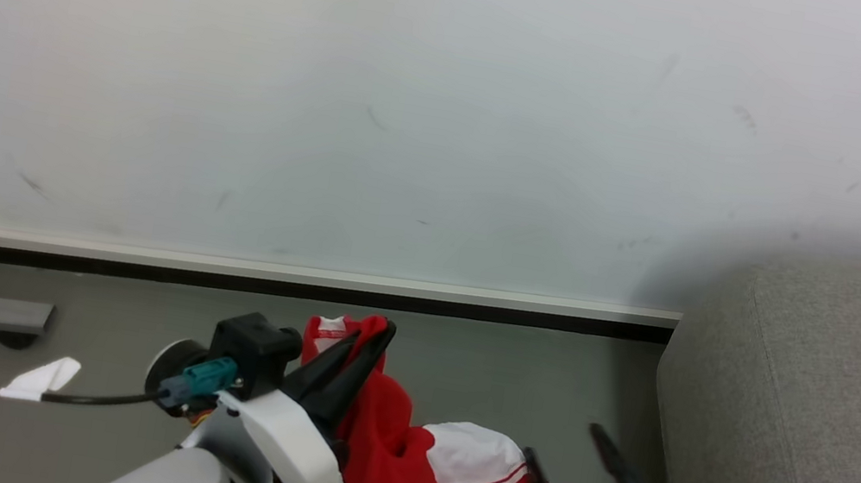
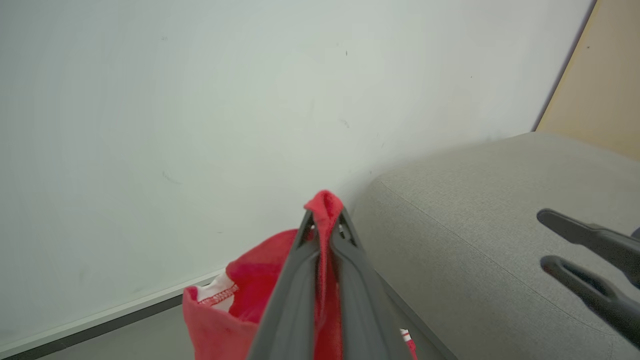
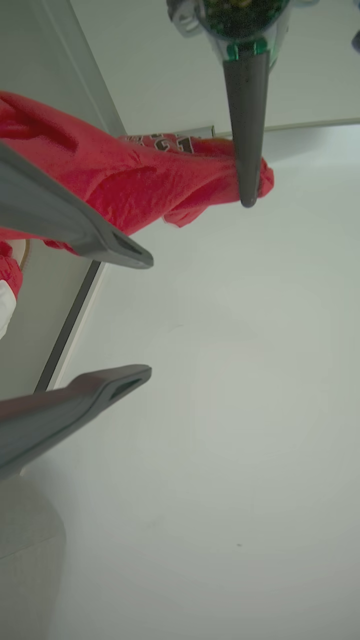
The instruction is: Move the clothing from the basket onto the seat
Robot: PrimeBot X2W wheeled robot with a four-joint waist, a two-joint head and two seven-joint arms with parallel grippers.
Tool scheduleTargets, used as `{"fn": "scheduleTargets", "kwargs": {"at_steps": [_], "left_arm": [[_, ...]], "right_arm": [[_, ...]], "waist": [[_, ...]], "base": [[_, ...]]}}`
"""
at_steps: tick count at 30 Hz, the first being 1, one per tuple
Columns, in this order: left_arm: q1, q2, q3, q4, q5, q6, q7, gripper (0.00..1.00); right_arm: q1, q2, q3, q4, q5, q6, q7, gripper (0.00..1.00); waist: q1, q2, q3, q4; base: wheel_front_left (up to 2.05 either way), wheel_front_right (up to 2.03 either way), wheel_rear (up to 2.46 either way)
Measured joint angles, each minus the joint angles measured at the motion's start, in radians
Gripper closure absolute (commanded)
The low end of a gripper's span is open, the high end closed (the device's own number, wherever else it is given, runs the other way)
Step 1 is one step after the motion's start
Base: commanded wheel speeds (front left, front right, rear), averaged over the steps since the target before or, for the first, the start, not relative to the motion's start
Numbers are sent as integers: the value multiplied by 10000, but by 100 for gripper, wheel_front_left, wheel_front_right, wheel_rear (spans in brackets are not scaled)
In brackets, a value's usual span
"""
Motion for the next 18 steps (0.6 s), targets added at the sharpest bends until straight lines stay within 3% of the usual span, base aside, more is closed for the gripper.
{"fn": "scheduleTargets", "kwargs": {"at_steps": [9,18], "left_arm": [[-46,-82,-238,-487,67,111,242,100],[-239,-395,-723,-1114,328,102,596,100]], "right_arm": [[-1039,6,1958,514,466,0,0,0],[-1679,0,2638,1191,788,0,0,0]], "waist": [[0,0,-49,96],[1,0,24,273]], "base": [[0,0,0],[0,0,0]]}}
